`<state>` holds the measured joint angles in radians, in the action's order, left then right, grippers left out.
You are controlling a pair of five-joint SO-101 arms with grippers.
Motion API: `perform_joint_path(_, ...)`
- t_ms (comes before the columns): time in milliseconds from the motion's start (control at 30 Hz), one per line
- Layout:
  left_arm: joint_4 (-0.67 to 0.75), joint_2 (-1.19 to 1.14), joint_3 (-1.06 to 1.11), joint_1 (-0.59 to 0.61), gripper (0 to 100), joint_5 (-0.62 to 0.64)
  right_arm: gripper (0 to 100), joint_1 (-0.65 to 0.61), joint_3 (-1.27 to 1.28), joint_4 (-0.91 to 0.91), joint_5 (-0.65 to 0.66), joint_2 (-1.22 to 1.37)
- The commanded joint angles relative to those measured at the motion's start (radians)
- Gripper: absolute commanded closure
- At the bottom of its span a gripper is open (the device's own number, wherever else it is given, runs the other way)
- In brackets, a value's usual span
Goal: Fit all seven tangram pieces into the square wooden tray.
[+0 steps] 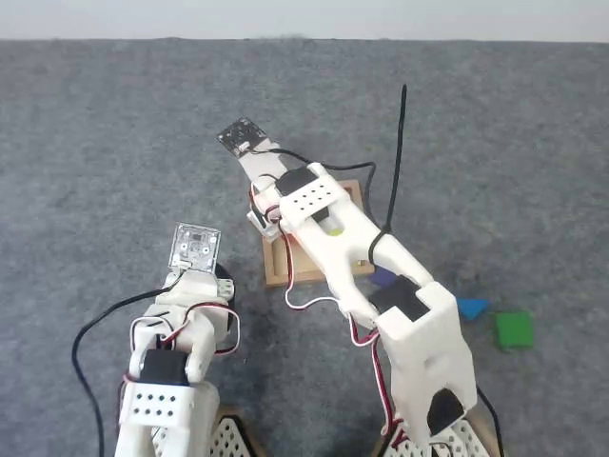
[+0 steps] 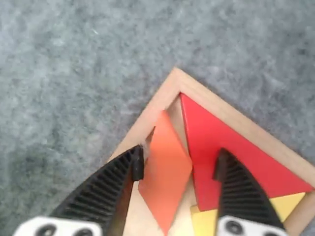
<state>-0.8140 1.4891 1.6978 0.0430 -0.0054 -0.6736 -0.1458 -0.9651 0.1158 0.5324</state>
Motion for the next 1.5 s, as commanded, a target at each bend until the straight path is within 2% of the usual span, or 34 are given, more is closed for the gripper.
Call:
perform_joint_path(0,-0.002,0.012,-0.008,0.005,98,0.006,73.4,-0.008,-0.054,-0.01,0.014,-0.013)
perform_joint_path(233,-0.002,0.012,-0.008,0.005,98,0.006,73.4,0.038,-0.066,-0.045,0.014,-0.124)
perform_joint_path(467,-0.002,0.012,-0.008,0.005,98,0.006,73.5,0.114,-0.023,-0.206,0.017,-0.447)
perform_joint_path(600,-0.002,0.012,-0.008,0.005,98,0.006,75.5,0.117,0.238,-0.177,0.083,-0.679)
perform_joint_path(733,-0.002,0.012,-0.008,0.005,98,0.006,84.7,0.122,0.654,0.081,0.098,-0.819)
perform_joint_path(833,-0.002,0.012,-0.008,0.005,98,0.006,88.3,0.117,0.838,0.252,0.097,-0.829)
perform_joint_path(900,-0.002,0.012,-0.008,0.005,98,0.006,88.3,0.107,0.881,0.286,0.097,-0.811)
perform_joint_path(1133,-0.002,0.012,-0.008,0.005,98,0.006,88.3,0.099,0.855,0.311,0.097,-0.645)
perform_joint_path(1467,-0.002,0.012,-0.008,0.005,98,0.006,88.6,0.076,0.675,0.305,0.092,-0.424)
